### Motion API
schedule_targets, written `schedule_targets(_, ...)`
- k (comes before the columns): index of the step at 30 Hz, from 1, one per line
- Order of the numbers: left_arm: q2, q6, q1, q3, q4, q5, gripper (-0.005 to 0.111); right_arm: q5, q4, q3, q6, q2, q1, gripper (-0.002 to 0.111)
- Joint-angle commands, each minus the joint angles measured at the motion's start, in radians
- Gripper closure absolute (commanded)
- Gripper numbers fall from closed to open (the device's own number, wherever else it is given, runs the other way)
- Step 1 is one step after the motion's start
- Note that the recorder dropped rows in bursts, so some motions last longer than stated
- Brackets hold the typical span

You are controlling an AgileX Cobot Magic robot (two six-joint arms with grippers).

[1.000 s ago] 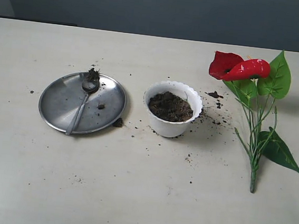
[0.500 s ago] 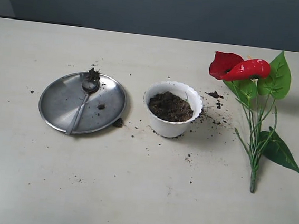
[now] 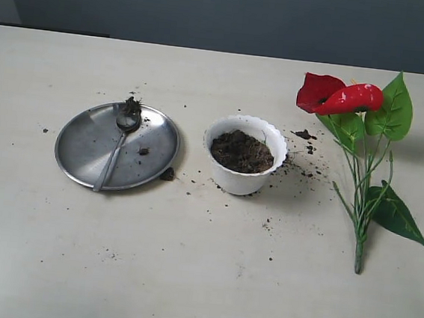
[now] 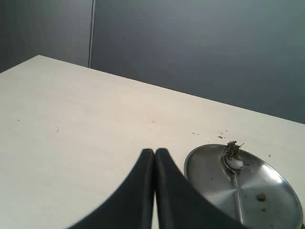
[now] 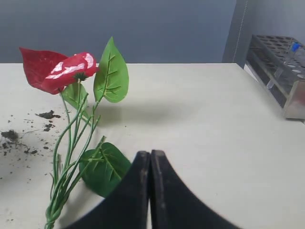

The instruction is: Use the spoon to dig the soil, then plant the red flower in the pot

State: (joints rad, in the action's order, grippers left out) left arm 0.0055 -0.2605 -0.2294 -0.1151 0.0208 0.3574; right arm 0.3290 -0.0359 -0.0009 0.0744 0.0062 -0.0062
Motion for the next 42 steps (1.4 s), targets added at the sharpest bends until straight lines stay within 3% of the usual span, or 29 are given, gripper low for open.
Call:
schedule_targets(1, -0.005, 0.014, 0.003, 0.006, -0.050, 0.003, 0.106, -0.007, 0.002, 0.001, 0.001, -0.006, -0.004, 0.109)
schedule_targets(20, -0.005, 0.059, 0.003, 0.113, -0.021, 0.019, 0.106, -0.007, 0.002, 0.001, 0.001, -0.006, -0.004, 0.109)
schedule_targets(33, -0.005, 0.087, 0.003, 0.115, -0.003, 0.010, 0.106, -0.008, 0.004, 0.001, 0.001, -0.006, -0.004, 0.109)
schedule_targets(42, -0.005, 0.140, 0.003, 0.115, 0.087, -0.018, 0.106, -0.005, 0.004, 0.001, 0.001, -0.006, -0.004, 0.109)
